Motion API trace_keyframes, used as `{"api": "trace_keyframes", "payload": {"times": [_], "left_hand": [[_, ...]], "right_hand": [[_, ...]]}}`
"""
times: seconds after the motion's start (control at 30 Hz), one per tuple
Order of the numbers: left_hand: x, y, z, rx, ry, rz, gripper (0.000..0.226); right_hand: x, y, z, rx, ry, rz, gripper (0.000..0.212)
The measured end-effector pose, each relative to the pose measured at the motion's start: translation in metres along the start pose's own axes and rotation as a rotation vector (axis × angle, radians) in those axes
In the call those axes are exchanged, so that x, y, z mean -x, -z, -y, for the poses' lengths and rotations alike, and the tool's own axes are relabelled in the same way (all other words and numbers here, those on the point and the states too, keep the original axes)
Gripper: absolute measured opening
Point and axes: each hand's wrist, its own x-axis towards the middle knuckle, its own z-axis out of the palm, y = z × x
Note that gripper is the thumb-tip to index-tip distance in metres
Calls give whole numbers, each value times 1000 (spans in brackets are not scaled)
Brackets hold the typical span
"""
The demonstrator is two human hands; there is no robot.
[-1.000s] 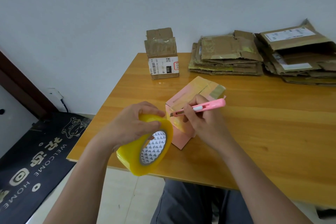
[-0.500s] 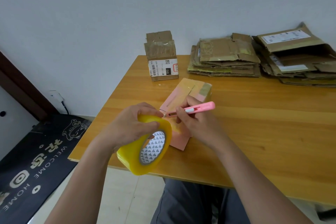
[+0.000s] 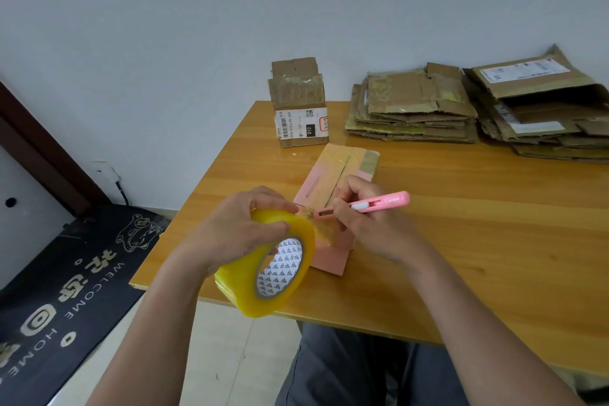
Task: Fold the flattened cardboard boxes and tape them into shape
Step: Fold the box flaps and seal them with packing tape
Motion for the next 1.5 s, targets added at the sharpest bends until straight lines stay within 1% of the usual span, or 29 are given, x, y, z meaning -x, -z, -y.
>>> {"api": "trace_keyframes", "payload": {"times": [0.07,0.17,0.23,0.33,0.4,0.53,0.6,0.67,0.77,0.87,0.93,1.07,1.13,1.23,1.3,1.4,1.43,1.47,1.5], "left_hand": [[1,2,2,-24,0,-10,21],[1,3,4,-38,-7,-7,21],[1,3,4,-47,-4,-7,21],[1,3,2,-71,3,3,19],[1,4,1,-86,26,30,18],[2,6,1,-95,36,76,15],[1,8,3,-81,46,73,16],[0,10,5,-40,59,51,17],[-7,11,4,-9,47,-12,16],[-16,11,-1,-81,12,-65,14],[-23,14,-5,-115,-2,-100,14],[-30,26,-5,-140,25,-161,11],[-27,35,-3,-121,65,-155,11],[-14,50,6,-44,138,-102,12],[1,55,16,-12,152,-72,12],[17,51,34,37,63,-150,19],[20,47,38,58,23,-178,20],[22,44,41,71,-11,-200,23],[23,41,42,83,-36,-215,27]], "right_hand": [[0,0,0,-13,-8,-17,20],[0,1,1,-86,-11,-89,21],[1,0,2,-104,-18,-96,19],[2,-1,5,-64,-7,-12,17],[2,-1,5,-44,-37,43,17],[1,1,7,-122,-75,119,22],[0,3,7,-144,-71,126,27],[-1,4,5,-124,-53,85,29],[-4,1,1,-88,10,-21,19],[-9,-5,-9,-147,66,-119,18],[-16,-14,-14,-162,114,-220,17],[-34,-38,-14,-6,295,-354,15],[-44,-46,-15,57,334,-391,12],[-59,-53,-20,135,313,-416,12],[-63,-53,-18,95,266,-378,12],[-56,-45,-6,-126,235,-283,4],[-53,-41,-2,-192,244,-279,1],[-50,-35,1,-217,269,-306,1],[-46,-29,3,-187,309,-363,3]]}}
